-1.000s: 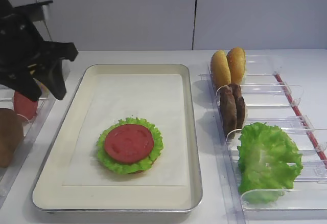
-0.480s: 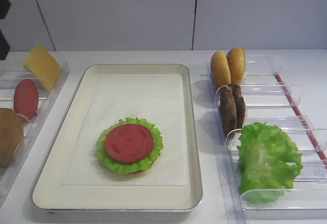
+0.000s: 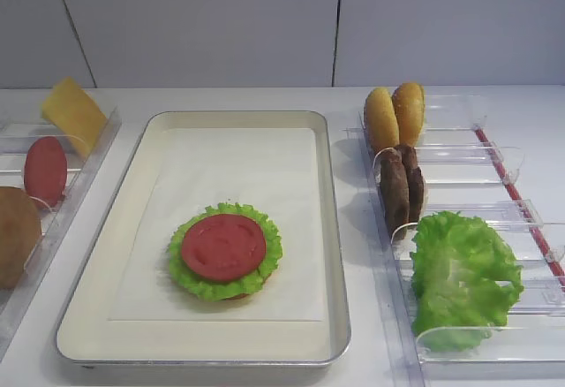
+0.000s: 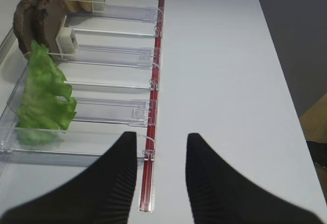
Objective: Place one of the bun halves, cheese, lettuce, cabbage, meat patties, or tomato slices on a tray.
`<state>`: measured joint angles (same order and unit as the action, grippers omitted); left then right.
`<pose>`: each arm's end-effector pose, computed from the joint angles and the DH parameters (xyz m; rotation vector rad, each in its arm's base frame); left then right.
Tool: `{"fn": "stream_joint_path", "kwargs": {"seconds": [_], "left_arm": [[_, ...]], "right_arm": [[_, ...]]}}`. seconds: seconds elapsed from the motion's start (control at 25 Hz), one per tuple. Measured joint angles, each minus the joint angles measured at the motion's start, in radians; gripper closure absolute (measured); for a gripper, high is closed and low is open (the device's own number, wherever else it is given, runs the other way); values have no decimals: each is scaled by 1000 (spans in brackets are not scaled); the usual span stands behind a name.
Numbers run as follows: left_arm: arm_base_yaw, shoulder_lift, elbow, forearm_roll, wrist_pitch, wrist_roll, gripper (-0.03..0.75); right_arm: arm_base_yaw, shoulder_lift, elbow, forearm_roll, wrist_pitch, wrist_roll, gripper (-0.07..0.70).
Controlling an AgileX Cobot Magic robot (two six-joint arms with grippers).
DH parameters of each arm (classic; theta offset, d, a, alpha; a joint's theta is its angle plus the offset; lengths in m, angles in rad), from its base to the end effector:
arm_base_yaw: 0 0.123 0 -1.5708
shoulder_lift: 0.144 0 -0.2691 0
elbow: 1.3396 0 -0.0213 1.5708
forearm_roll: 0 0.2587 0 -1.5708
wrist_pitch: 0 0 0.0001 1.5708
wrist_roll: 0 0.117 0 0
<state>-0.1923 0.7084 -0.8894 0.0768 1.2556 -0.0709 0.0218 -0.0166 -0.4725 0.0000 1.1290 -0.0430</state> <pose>0.1302 -0.0167 0.3173 0.1573 2.5485 0.0009 0.0379 0.0008 0.2545 -0.0688 2.1224 -0.0126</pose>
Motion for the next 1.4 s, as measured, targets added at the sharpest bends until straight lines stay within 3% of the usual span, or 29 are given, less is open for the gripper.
{"fn": "stream_joint_path", "kwargs": {"seconds": [0.36, 0.72, 0.92, 1.08, 1.28, 1.4], "left_arm": [[0, -347, 176, -11, 10, 15, 454], [0, -714, 231, -43, 23, 44, 468], [0, -728, 307, -102, 28, 63, 468], [0, -728, 389, -180, -38, 162, 468], [0, -728, 396, -192, -62, 198, 468], [0, -728, 396, -137, -66, 148, 468]], "right_arm": [[0, 0, 0, 0, 0, 0, 353], [0, 0, 0, 0, 0, 0, 353], [0, 0, 0, 0, 0, 0, 353], [0, 0, 0, 0, 0, 0, 353], [0, 0, 0, 0, 0, 0, 353], [0, 0, 0, 0, 0, 0, 353]]}}
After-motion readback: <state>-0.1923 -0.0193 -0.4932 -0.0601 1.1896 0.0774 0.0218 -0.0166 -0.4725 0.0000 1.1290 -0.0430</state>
